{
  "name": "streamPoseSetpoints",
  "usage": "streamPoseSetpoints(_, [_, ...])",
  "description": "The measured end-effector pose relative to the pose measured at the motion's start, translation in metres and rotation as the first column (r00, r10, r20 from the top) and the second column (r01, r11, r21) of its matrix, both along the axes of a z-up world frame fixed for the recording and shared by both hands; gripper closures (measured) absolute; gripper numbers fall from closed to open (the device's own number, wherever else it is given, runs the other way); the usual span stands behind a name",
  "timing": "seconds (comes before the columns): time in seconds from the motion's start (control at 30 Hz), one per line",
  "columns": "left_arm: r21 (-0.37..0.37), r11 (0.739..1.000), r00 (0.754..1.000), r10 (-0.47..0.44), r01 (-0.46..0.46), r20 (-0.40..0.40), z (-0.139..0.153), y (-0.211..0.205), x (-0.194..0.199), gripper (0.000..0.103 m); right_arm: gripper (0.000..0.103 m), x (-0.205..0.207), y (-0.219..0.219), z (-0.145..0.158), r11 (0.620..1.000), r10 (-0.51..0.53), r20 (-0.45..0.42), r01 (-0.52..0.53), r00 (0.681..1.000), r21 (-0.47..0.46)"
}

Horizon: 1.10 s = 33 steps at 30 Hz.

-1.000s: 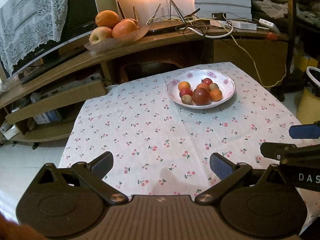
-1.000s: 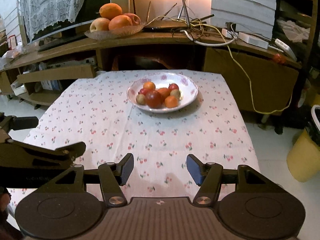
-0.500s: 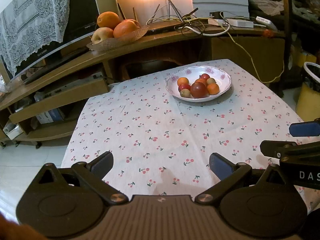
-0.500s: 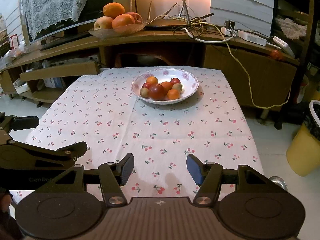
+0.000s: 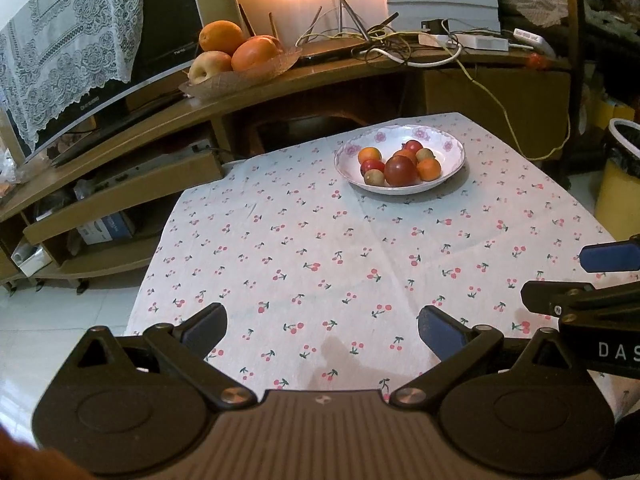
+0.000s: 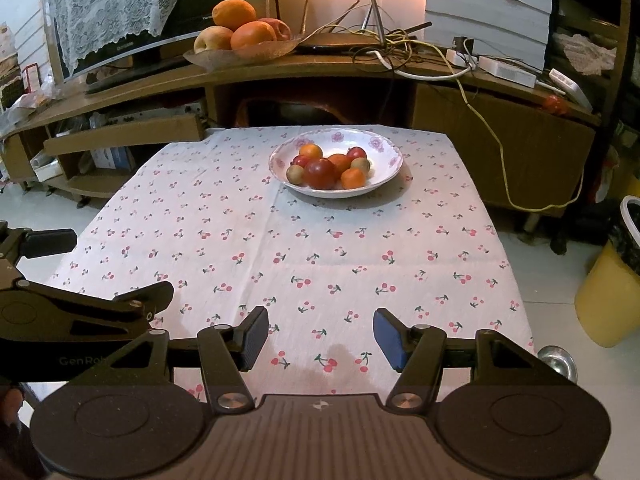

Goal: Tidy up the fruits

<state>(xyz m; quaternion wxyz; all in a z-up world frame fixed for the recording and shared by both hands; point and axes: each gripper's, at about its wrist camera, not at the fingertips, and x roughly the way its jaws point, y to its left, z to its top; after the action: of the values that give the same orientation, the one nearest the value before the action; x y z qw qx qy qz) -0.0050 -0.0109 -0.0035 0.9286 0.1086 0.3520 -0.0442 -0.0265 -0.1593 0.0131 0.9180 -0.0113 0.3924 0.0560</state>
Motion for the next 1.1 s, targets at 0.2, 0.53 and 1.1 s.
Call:
streamPoseSetpoints(0.2, [0.005,1.0,1.0,-0.001,0.001,-0.006,-0.0026,-0.0005,-0.0003,0.0,0.043,0.0003,0.0007,-0.0023,1.0,0.0,-0.006,0.0,1.0,-0.005])
streamPoseSetpoints(0.53, [0.012,1.0,1.0,0.003,-0.003,-0.011,-0.005,-0.001,0.0013,0.0,0.043,0.0004,0.0021,-0.004,1.0,0.008,-0.009,-0.008,1.0,-0.01])
streamPoseSetpoints(1.1, [0.015,1.0,1.0,0.001,-0.001,-0.016,-0.0073,-0.0016,0.0008,0.0,0.043,0.0007,0.0033,-0.0056,1.0,0.008,-0.016,-0.008,1.0,-0.015])
